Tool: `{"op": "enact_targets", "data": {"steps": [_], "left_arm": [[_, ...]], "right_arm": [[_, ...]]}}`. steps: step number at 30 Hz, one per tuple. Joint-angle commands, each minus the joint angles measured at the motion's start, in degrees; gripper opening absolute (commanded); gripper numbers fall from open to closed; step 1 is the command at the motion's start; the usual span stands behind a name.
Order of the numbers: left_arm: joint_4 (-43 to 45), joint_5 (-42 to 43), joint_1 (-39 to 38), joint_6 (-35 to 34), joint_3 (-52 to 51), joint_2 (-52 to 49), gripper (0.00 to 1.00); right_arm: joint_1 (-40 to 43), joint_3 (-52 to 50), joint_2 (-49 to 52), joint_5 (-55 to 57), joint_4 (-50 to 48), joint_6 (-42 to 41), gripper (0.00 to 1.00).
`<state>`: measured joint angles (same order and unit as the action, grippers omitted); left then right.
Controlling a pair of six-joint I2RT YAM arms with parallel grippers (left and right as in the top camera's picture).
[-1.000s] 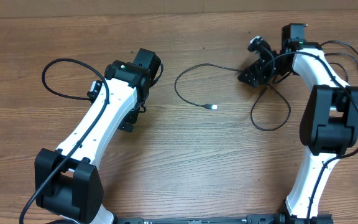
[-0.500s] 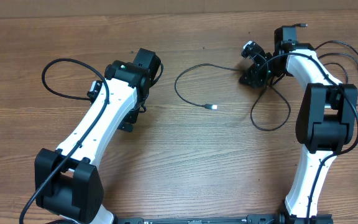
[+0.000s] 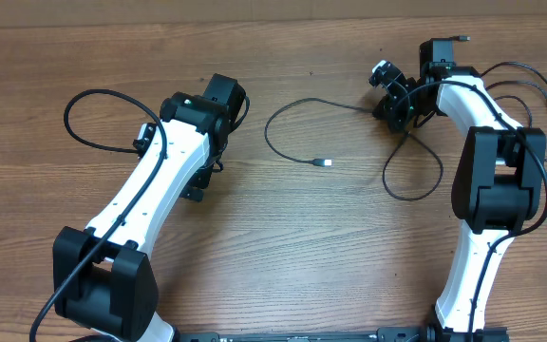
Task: Untangle cables
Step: 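Carry the grasped cable with the right gripper to the top right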
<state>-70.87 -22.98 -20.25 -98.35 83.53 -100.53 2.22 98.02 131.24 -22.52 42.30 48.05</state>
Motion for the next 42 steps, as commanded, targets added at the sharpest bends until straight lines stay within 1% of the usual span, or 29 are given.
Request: {"op": "enact_targets", "data": {"steps": [1, 3, 6, 12, 18, 21, 26, 30, 34, 42], "left_arm": [[-0.20, -0.96, -0.39, 0.85, 0.63, -0.09, 1.00], [-0.22, -0.96, -0.39, 0.85, 0.63, -0.09, 1.00], [-0.20, -0.96, -0.39, 0.85, 0.63, -0.09, 0.99], [-0.22, -0.96, -0.39, 0.85, 0.63, -0.09, 1.00], [-0.22, -0.96, -0.39, 0.85, 0.63, -0.09, 0.99], [-0.20, -0.96, -0.39, 0.85, 0.63, -0.09, 1.00], [-0.20, -0.96, -0.39, 0.85, 0.63, -0.09, 0.99], [-0.22, -0.96, -0.35, 0.85, 0.63, -0.09, 1.00], [-0.20, -0.96, -0.39, 0.85, 0.63, -0.09, 1.00], [-0.20, -0.96, -0.39, 0.85, 0.63, -0.09, 1.00]], "right_arm": [[0.04, -0.17, 1.01, -0.02, -1.18, -0.04, 0.04], [0.04, 0.15, 0.98, 0.00, -1.77, -0.87, 0.04], [0.09, 2.21, 0.92, 0.57, -1.44, -6.27, 0.04], [0.09, 7.93, -2.29, 10.93, 1.60, -16.37, 0.04], [0.09, 11.58, -10.36, 23.67, 4.70, -24.76, 0.04], [0.09, 12.31, -16.50, 32.30, 4.87, -32.39, 0.04], [0.09, 12.33, -27.69, 39.93, 4.02, -40.79, 0.04], [0.11, 12.33, -37.27, 48.94, 0.57, -42.49, 0.04], [0.87, 12.33, -42.60, 57.59, -1.90, -42.45, 0.04], [3.23, 12.31, -44.00, 58.45, 0.46, -42.49, 0.04]]}}
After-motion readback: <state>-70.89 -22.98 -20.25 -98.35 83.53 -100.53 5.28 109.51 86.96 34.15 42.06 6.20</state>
